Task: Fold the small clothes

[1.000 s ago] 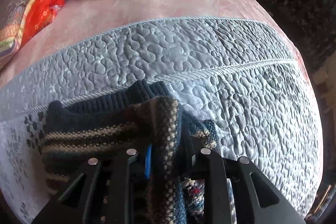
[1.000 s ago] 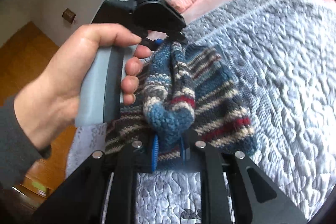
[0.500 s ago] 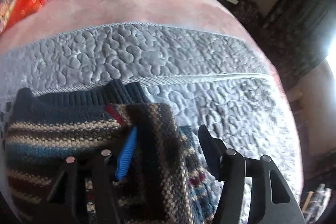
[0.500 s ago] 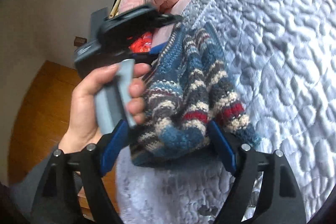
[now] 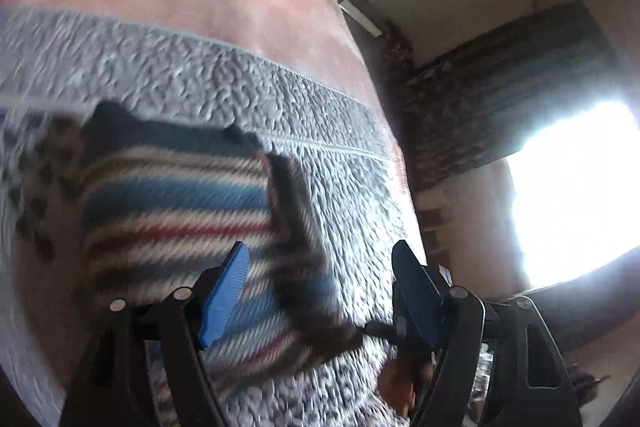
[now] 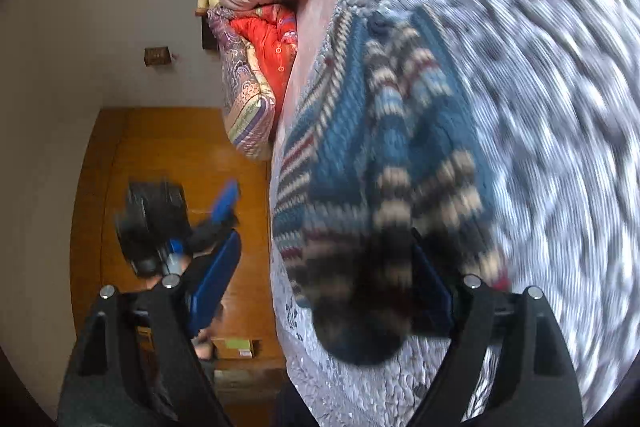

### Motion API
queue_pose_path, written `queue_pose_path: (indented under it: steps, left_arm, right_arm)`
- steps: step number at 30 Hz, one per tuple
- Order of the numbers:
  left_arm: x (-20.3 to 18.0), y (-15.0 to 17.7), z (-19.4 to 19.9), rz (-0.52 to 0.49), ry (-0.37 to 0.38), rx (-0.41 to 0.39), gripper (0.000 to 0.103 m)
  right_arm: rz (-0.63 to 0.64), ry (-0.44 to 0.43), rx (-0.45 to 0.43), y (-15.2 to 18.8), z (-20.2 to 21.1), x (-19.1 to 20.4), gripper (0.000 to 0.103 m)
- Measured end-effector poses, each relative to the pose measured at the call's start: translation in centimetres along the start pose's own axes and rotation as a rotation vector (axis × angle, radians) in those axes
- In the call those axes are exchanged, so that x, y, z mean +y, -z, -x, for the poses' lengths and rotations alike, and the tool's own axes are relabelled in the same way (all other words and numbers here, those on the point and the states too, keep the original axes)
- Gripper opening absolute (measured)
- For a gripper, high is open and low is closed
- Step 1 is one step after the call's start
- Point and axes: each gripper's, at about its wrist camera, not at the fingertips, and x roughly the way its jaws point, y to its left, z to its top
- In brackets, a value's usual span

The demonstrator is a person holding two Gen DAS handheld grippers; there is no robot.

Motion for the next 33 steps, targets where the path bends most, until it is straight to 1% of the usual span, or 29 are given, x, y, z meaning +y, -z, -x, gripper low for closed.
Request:
queue_pose_path:
  steps: [1, 3, 6, 7, 8, 9, 10, 11, 14, 16, 18, 20, 22, 24, 25, 26, 29, 31, 33]
  left_arm:
    - [0.8, 1.1, 0.4, 0.011, 0.026, 0.019, 0.074]
    - [1.6, 2.4, 0.5, 0.009, 0.024, 0.041, 0.074]
    - [2.8, 4.0, 0.6, 0.033, 0.028, 0.046, 0.074]
    - [3.4, 4.3, 0.7, 0.053, 0.03, 0.033, 0.074]
    - [3.8, 4.4, 0.8, 0.069, 0.032, 0.023, 0.074]
    - [4.2, 4.6, 0.9, 0.085, 0.037, 0.014, 0.074]
    - [4.8, 4.8, 0.9, 0.1, 0.043, 0.008, 0.074]
    - [5.0, 4.9, 0.9, 0.103, 0.046, 0.007, 0.074]
    - [5.4, 5.4, 0.8, 0.102, 0.058, 0.013, 0.074]
    - [5.3, 5.6, 0.6, 0.101, 0.067, 0.02, 0.073]
    - [5.3, 5.8, 0.6, 0.103, 0.081, 0.023, 0.073]
    - [4.9, 5.9, 0.2, 0.095, 0.1, 0.029, 0.073]
    - [4.4, 6.1, -0.3, 0.076, 0.103, 0.043, 0.073]
    - [4.3, 6.3, -1.0, 0.066, 0.096, 0.06, 0.073]
    - [4.4, 6.3, -1.4, 0.07, 0.095, 0.069, 0.073]
    - [4.5, 6.4, -1.7, 0.072, 0.093, 0.076, 0.073]
    - [5.0, 6.5, -2.4, 0.081, 0.085, 0.088, 0.073]
    - [5.3, 7.1, -2.1, 0.096, 0.099, 0.099, 0.073]
    - [5.6, 7.4, -2.4, 0.096, 0.096, 0.112, 0.073]
  right_arm:
    - [0.001, -0.001, 0.011, -0.5, -0.1, 0.3, 0.082]
    - [-0.004, 0.008, 0.028, -2.4, -0.9, 0.5, 0.082]
    - [-0.009, 0.07, 0.055, -4.3, -2.5, 0.5, 0.074]
    - [-0.009, 0.09, 0.069, -4.6, -3.0, 0.6, 0.066]
    - [0.011, 0.132, 0.083, -5.0, -3.8, 0.7, 0.055]
    - [0.039, 0.176, 0.096, -5.2, -4.3, 1.0, 0.047]
    - [0.065, 0.209, 0.106, -5.4, -5.0, 1.4, 0.027]
    - [0.099, 0.242, 0.107, -5.4, -5.1, 2.1, 0.024]
    - [0.177, 0.252, 0.063, -4.9, -3.2, 4.5, 0.019]
    - [0.218, 0.248, 0.033, -4.8, -1.9, 5.7, 0.019]
    - [0.235, 0.254, 0.007, -4.8, -0.8, 5.9, 0.019]
    - [0.225, 0.258, -0.012, -4.8, 0.4, 5.1, 0.019]
    - [0.19, 0.269, -0.01, -5.1, 0.9, 3.2, 0.019]
    - [0.158, 0.313, 0.008, -5.0, 0.4, 0.9, 0.019]
    - [0.151, 0.324, 0.025, -4.9, -0.1, 0.0, 0.02]
    - [0.142, 0.318, 0.023, -5.0, -0.3, -0.4, 0.02]
    - [0.111, 0.251, 0.004, -5.2, 0.1, -0.5, 0.022]
    - [0.157, 0.275, -0.019, -5.0, 0.4, 0.5, 0.021]
    - [0.155, 0.311, -0.03, -5.1, 0.2, 0.4, 0.021]
